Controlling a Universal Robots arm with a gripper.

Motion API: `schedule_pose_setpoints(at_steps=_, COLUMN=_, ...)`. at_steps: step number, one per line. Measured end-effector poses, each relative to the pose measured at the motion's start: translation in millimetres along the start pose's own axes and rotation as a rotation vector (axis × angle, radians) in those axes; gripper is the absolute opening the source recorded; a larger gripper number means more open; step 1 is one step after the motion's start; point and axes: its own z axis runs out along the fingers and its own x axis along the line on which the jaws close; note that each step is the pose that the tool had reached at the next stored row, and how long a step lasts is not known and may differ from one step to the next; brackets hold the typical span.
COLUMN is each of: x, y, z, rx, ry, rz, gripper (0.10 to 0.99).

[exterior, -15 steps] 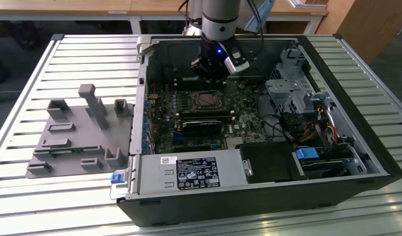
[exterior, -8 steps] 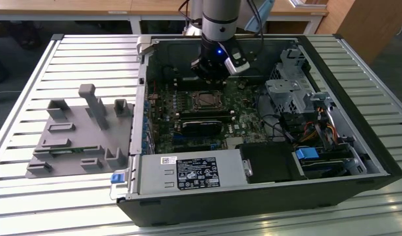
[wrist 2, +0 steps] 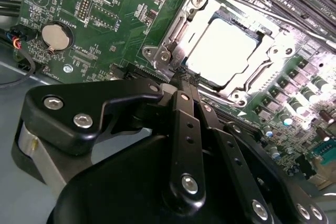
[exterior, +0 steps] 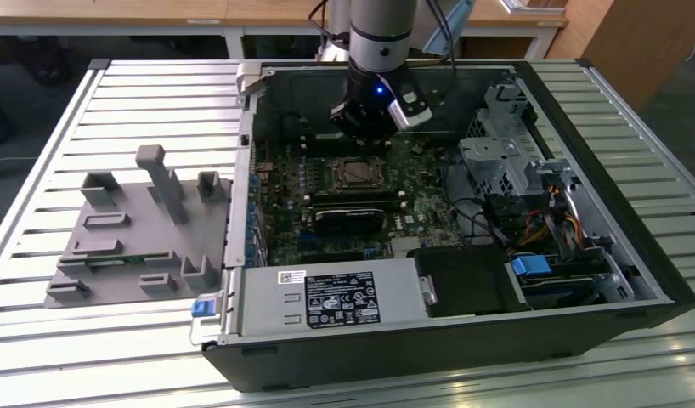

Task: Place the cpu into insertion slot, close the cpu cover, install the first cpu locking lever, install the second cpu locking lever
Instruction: 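Install the second cpu locking lever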

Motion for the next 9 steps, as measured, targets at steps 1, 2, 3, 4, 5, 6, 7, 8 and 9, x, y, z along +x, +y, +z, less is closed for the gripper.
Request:
schedule_pose_setpoints(at_steps=1, x=0.0, y=0.1, z=-2.0, rx=0.000, ry=0.0000, rz=0.000, gripper=0.106)
schedule_pose_setpoints(at_steps=2, x=-0.1, y=0.2, z=-4.6, rx=0.000, ry=-0.0001, rz=0.000, gripper=0.106)
schedule_pose_setpoints(at_steps=3, x=-0.2, y=0.3, z=-7.7, rx=0.000, ry=-0.0001, rz=0.000, gripper=0.106)
schedule_pose_setpoints(at_steps=4, x=-0.2, y=0.5, z=-10.9, rx=0.000, ry=-0.0001, rz=0.000, gripper=0.106)
schedule_pose_setpoints(at_steps=5, x=-0.3, y=0.6, z=-14.5, rx=0.000, ry=-0.0002, rz=0.000, gripper=0.106)
schedule_pose_setpoints(at_steps=6, x=-0.4, y=0.8, z=-18.0, rx=0.000, ry=0.0000, rz=0.000, gripper=0.106)
schedule_pose_setpoints(at_steps=7, x=-0.5, y=0.9, z=-21.5, rx=0.000, ry=-0.0001, rz=0.000, gripper=0.106)
schedule_pose_setpoints(at_steps=8, x=-0.5, y=1.0, z=-24.1, rx=0.000, ry=0.0000, rz=0.000, gripper=0.106)
schedule_pose_setpoints(at_steps=9, x=-0.6, y=1.1, z=-25.9, rx=0.000, ry=-0.0001, rz=0.000, gripper=0.106)
